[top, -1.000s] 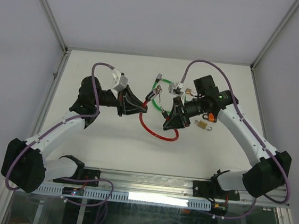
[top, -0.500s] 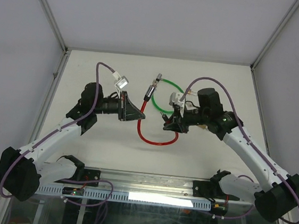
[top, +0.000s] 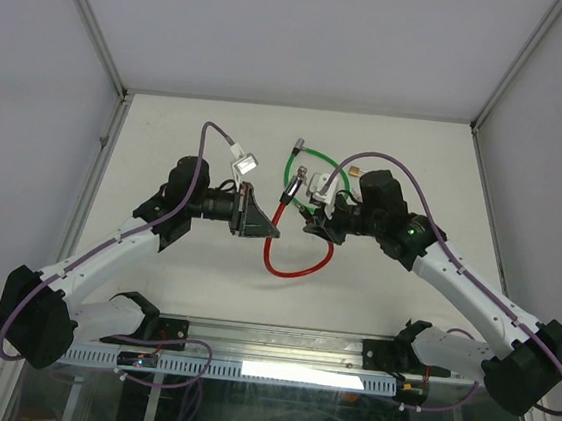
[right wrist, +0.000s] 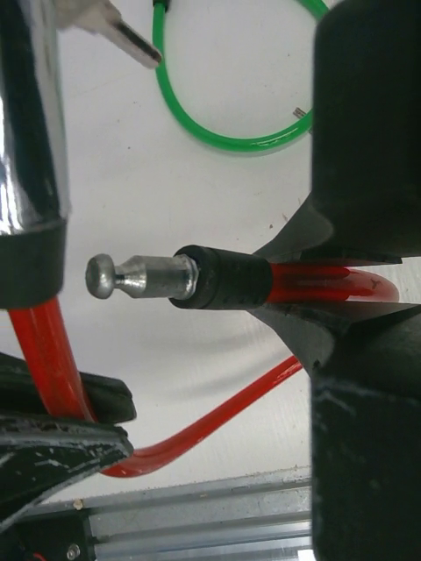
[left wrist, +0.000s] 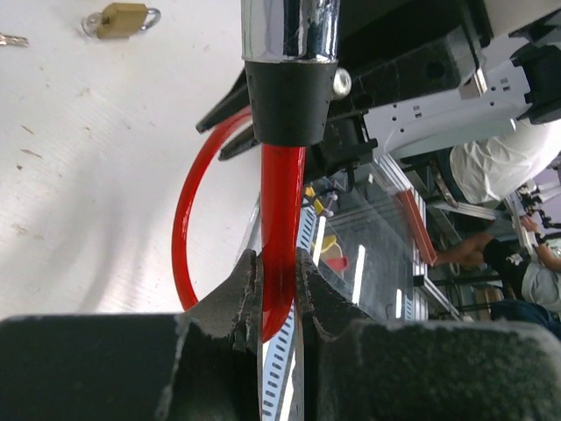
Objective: Lock with the key
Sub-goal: Lock the lock.
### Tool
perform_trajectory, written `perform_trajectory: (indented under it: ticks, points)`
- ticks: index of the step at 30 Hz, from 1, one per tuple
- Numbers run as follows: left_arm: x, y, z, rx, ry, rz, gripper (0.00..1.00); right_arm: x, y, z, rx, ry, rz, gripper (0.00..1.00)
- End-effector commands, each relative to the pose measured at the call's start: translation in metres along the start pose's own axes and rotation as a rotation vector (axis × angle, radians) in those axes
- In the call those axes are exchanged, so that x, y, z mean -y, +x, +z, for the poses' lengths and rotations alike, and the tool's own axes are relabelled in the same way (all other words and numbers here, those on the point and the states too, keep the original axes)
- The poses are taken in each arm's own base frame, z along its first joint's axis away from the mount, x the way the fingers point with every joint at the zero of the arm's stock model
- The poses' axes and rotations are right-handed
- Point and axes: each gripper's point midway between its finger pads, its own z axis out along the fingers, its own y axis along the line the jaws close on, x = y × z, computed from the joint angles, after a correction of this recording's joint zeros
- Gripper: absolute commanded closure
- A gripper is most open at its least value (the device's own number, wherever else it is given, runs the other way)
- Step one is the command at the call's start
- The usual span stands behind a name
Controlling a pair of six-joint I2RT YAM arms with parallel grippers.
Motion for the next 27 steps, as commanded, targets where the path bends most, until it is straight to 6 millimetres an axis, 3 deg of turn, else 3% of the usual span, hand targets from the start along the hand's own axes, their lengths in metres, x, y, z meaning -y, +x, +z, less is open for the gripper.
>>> perform_trajectory:
  ticks: [1,12,27]
  points:
    - [0.032,0.006,-0.002,-0.071,0.133,0.042,1.00,0.031,-0.024,-0.006,0.072,0.145,-0.055,1.00]
    - [0.044,0.008,-0.003,-0.091,0.183,0.064,1.00,0.046,-0.013,-0.007,0.033,0.199,-0.027,1.00]
    - [0.047,0.014,0.004,-0.113,0.208,0.051,1.00,0.032,-0.029,-0.016,0.127,0.169,-0.100,1.00]
